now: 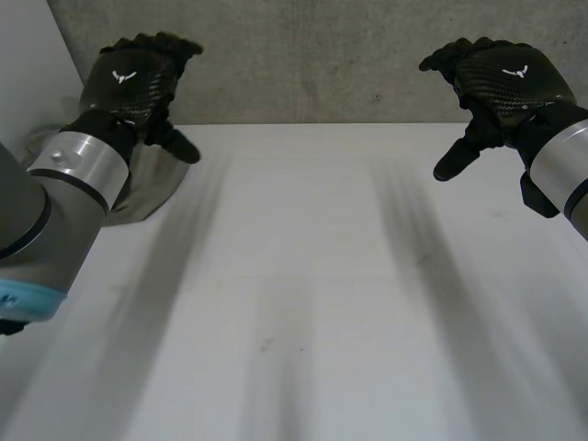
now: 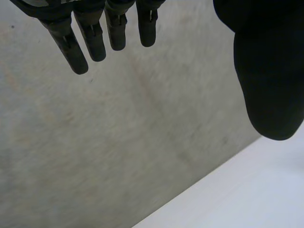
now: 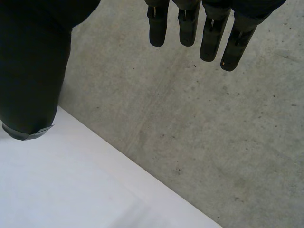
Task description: Fold the laundry.
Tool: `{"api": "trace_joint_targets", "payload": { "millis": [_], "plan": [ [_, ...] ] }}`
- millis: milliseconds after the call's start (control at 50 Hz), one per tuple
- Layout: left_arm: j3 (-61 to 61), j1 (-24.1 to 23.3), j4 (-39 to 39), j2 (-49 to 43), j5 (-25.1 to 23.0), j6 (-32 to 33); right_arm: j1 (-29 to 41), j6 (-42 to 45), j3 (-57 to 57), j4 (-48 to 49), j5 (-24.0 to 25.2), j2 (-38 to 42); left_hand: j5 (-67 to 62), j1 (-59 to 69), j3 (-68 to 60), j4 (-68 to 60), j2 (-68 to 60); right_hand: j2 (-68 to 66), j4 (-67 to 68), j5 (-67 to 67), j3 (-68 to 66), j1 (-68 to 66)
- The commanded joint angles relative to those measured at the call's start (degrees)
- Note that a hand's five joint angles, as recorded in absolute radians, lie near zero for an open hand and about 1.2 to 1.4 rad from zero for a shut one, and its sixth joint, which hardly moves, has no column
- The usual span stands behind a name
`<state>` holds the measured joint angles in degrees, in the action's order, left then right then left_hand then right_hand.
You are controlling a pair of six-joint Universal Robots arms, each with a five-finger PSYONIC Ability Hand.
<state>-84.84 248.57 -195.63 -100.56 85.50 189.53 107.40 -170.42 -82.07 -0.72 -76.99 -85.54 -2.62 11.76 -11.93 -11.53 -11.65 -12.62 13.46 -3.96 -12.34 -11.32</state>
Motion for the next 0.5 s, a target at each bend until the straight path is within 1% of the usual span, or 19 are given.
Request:
{"api": "trace_joint_targets", "payload": {
  "millis": [20,80,100,160,180,240,260,320,340,400,420,460,500],
  "plan": [
    [5.3,9.8,-3.9,-14.1,-3.8,14.8,0.0,0.1,-0.2,0.2,0.0,-0.1,2.6,-1.8,1.9,1.5,1.6,2.6,-3.5,4.0,2.3,1.3],
    [8.0,12.0,-4.1,-18.3,-5.6,16.7,0.0,0.3,-0.2,0.2,0.0,0.0,2.6,-1.8,1.9,1.5,1.6,2.6,-3.5,4.0,2.3,1.3],
    [10.1,13.9,-4.1,-21.1,-6.2,17.7,0.0,0.3,-0.2,0.2,0.0,0.0,2.6,-1.7,1.9,1.5,1.6,2.6,-3.5,4.0,2.3,1.3],
    [13.2,16.6,-4.3,-24.9,-6.5,19.0,0.0,1.0,-0.3,0.1,0.0,0.3,2.4,-1.5,1.7,1.3,1.4,2.6,-3.5,4.0,2.3,1.3],
    [15.7,18.3,-4.5,-28.3,-6.5,20.2,0.0,1.2,-0.3,0.0,0.0,0.4,2.4,-1.5,1.7,1.3,1.4,2.6,-3.5,4.0,2.3,1.3],
    [19.5,19.8,-4.6,-33.1,-6.5,22.5,0.0,2.0,-0.5,0.0,0.1,0.5,2.4,-1.5,1.7,1.3,1.4,2.6,-3.5,4.0,2.3,1.3],
    [22.2,20.7,-4.9,-36.0,-6.4,24.6,0.1,2.2,-0.5,0.0,0.1,0.7,2.4,-1.5,1.7,1.3,1.4,2.6,-3.5,4.0,2.3,1.3],
    [26.3,21.5,-5.5,-40.2,-6.0,28.1,0.0,2.7,-0.6,0.0,0.1,1.4,2.4,-1.5,1.7,1.3,1.4,2.6,-3.5,4.0,2.3,1.3],
    [28.7,22.1,-5.9,-42.6,-5.7,30.4,0.0,2.8,-0.6,0.0,0.1,1.6,2.4,-1.5,1.7,1.3,1.4,2.6,-3.5,4.0,2.3,1.3],
    [31.5,23.7,-6.3,-45.4,-4.6,33.4,0.0,2.9,-0.6,0.0,0.1,2.0,1.1,-0.2,0.4,0.0,0.1,2.6,-3.5,4.0,2.3,1.3],
    [32.9,24.7,-6.6,-46.7,-3.9,34.1,0.0,2.9,-0.6,0.0,0.1,2.0,0.1,0.8,-0.6,-1.0,-0.9,2.6,-3.5,4.0,2.3,1.3],
    [34.1,24.9,-6.9,-47.9,-3.4,34.4,0.1,2.9,-0.6,0.2,0.1,2.2,-2.5,3.3,-3.1,-3.5,-3.4,2.6,-3.5,4.0,2.3,1.3],
    [35.2,25.2,-7.6,-49.0,-3.1,34.4,0.0,2.9,-0.6,0.3,0.1,2.4,-17.4,18.2,-18.1,-18.5,-18.3,2.6,-3.5,4.0,2.3,1.3]
  ]
}}
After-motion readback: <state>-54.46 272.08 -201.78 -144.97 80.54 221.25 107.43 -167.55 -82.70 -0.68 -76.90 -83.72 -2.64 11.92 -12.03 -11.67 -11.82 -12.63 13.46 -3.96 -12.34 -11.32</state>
